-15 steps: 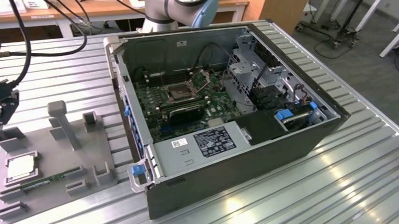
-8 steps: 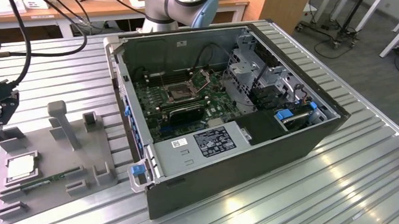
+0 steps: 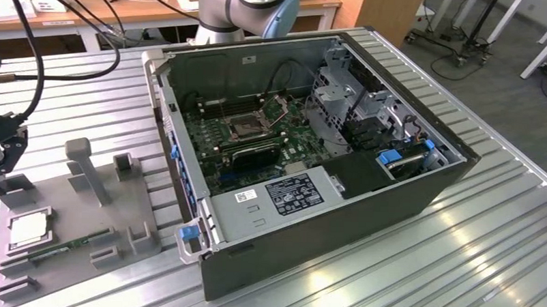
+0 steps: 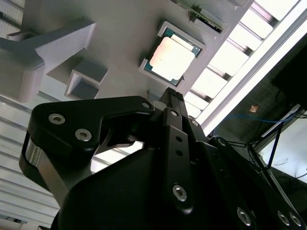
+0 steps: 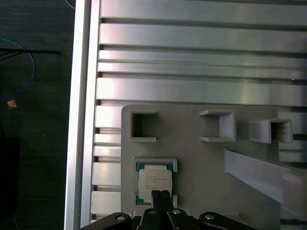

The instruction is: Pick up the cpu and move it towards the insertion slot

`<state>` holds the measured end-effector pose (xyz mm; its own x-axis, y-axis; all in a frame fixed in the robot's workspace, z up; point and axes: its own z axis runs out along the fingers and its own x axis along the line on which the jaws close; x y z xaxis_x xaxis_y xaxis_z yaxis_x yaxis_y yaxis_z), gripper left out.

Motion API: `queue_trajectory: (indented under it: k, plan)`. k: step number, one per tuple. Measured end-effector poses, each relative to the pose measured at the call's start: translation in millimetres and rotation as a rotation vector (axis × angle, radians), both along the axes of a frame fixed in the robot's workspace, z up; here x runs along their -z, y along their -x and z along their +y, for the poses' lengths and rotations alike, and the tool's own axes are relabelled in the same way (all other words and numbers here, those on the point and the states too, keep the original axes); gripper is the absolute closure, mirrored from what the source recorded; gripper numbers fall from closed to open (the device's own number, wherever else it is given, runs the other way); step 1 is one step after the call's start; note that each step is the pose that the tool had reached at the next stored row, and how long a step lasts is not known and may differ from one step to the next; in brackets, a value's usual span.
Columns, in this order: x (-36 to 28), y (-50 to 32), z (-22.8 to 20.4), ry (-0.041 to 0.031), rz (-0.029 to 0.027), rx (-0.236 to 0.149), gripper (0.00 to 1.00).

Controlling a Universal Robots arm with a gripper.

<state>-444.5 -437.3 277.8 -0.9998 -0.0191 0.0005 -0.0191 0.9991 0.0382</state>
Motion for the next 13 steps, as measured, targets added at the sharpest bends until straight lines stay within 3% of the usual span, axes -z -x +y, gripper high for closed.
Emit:
queue_trajectory:
  k: [13]
  plan:
    - [2.8, 0.0, -1.3, -0.0001, -0.0002, 0.0, 0.89]
